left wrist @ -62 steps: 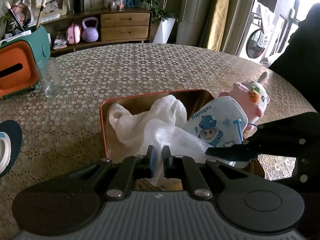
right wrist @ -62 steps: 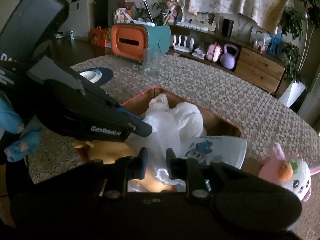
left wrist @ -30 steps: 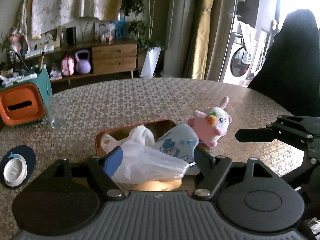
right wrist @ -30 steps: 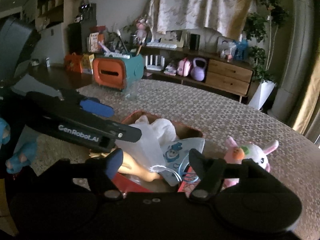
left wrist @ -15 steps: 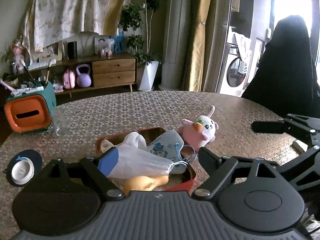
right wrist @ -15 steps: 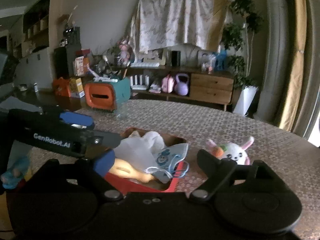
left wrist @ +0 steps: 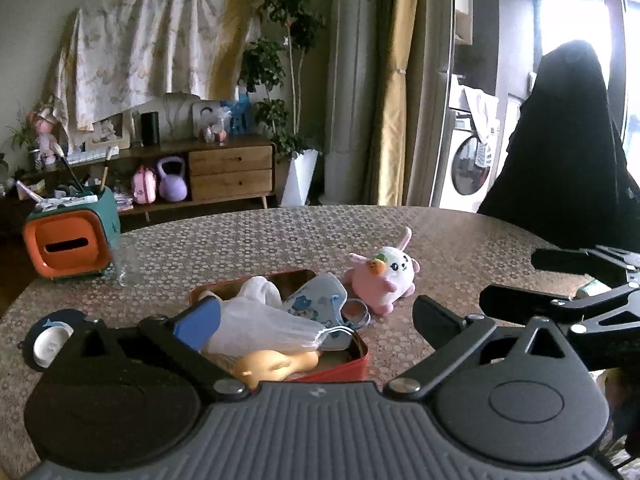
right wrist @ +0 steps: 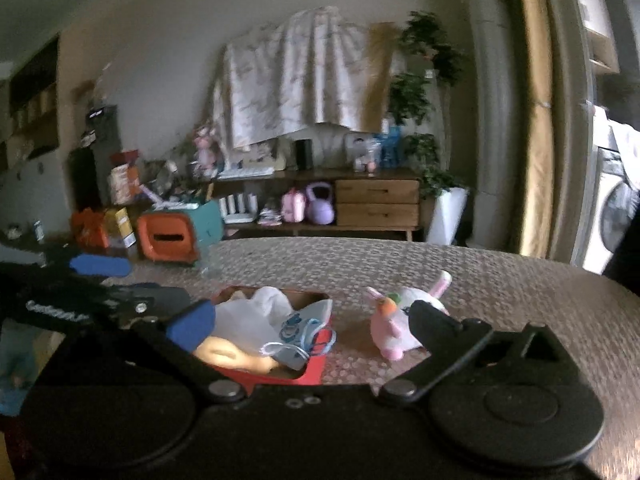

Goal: Organize soft objects

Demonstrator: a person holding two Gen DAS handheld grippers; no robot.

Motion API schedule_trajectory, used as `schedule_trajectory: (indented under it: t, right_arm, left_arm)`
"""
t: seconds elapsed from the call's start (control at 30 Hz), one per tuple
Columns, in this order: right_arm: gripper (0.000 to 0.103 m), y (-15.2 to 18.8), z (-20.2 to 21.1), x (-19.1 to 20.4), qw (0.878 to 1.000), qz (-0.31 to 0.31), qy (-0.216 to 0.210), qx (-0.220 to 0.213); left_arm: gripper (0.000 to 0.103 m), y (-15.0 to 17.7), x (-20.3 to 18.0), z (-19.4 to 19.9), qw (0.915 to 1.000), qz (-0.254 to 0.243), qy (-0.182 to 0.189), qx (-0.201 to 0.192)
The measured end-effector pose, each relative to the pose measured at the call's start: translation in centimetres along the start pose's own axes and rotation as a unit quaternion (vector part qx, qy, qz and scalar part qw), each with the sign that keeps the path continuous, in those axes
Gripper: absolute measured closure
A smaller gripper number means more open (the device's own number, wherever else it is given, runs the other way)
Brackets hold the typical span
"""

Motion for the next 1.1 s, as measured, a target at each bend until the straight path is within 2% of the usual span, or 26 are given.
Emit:
schedule_trajectory:
  t: [0.2,0.5,1.1]
  right_arm:
    - [0.0,0.8,0.7,-0.6,1.0,-0.023,0.017,-0.004]
    - [0.0,1.0,1.7,-0.4,0.999,-0.021,0.043,-0.02]
    - [0.0,1.5,1.9,-0.1,0.998,-0.019,0.055,-0.02]
  left_arm:
    - [0.0,0.4,-0.8,1.0,1.0,-0.001,-0.006,-0.007]
    - [0.0,1.1,-1.3,1.7,0.9999,0.006,-0.014,-0.008]
    - [0.0,1.5,-1.0,1.6,0.9995,0.025,-0.012,-0.012]
Point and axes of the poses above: each gripper's, at about its wrist camera, not at the fingertips, and z roughly against the way its jaws point, x to its left, y to its underside, the point moved 5 cm from there along -z, roughly the way its jaws point, and after that the axes turned 1 degree about y, right-handed, at the moved point
